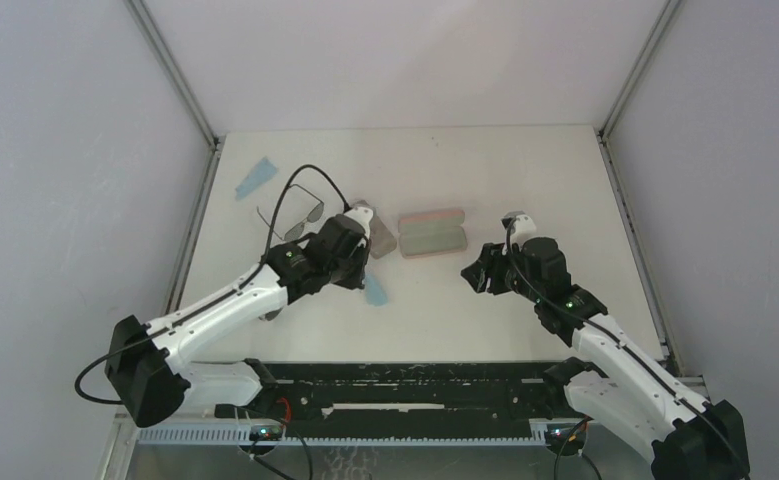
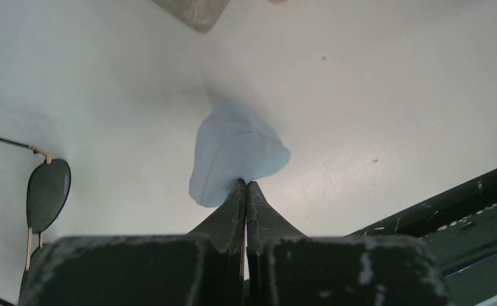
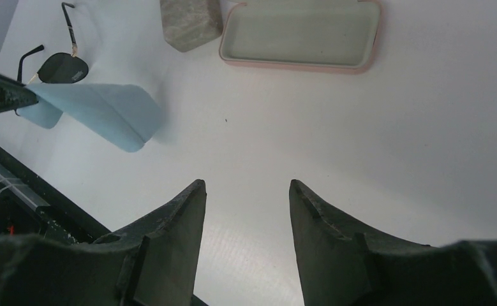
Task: Organize the sunglasses
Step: Place the glasses cleaning cloth at the center of the board.
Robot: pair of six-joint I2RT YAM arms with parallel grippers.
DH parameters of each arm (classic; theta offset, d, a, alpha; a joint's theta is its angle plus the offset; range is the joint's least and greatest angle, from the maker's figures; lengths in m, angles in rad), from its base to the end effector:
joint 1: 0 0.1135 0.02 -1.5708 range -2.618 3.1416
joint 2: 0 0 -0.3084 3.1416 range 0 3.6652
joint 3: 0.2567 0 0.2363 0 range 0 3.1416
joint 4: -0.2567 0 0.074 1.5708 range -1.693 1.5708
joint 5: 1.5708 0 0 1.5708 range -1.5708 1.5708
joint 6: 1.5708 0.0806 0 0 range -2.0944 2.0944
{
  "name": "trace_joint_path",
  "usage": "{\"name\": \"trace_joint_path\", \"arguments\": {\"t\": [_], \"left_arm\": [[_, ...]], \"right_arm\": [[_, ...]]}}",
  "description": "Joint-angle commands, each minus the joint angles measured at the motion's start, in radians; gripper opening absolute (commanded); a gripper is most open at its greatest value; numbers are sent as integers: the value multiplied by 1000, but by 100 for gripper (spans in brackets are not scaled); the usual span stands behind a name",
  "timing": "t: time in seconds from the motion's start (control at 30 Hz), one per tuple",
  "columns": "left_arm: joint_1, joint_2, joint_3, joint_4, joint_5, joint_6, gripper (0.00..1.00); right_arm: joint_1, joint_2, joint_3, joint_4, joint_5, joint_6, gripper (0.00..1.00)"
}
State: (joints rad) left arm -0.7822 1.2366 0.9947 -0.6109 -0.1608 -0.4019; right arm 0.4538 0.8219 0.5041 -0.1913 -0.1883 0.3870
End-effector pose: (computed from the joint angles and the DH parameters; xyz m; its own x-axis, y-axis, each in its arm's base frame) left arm 0.1908 -0.1714 0.2927 -0.7346 0.1856 -0.6526 0.3626 0.9204 -0.1464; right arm 0.1548 0.0923 0.2503 -0.6236 0.1083 -0.7742 -0.3695 0.8319 0.4140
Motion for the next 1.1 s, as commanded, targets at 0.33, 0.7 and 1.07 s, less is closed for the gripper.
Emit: {"name": "trace_joint_path", "arguments": {"t": [0.33, 0.7, 1.07], "left_arm": [[-202, 154, 16, 20, -82, -45, 0], [-324, 352, 215, 149, 51, -5, 45], [-184, 48, -102, 295, -31, -127, 52]], "right_arm": [[20, -39, -12, -22, 91, 48, 51], [15, -187, -66, -90, 170, 85, 54], [-101, -163, -99, -58, 68, 129, 57]]}}
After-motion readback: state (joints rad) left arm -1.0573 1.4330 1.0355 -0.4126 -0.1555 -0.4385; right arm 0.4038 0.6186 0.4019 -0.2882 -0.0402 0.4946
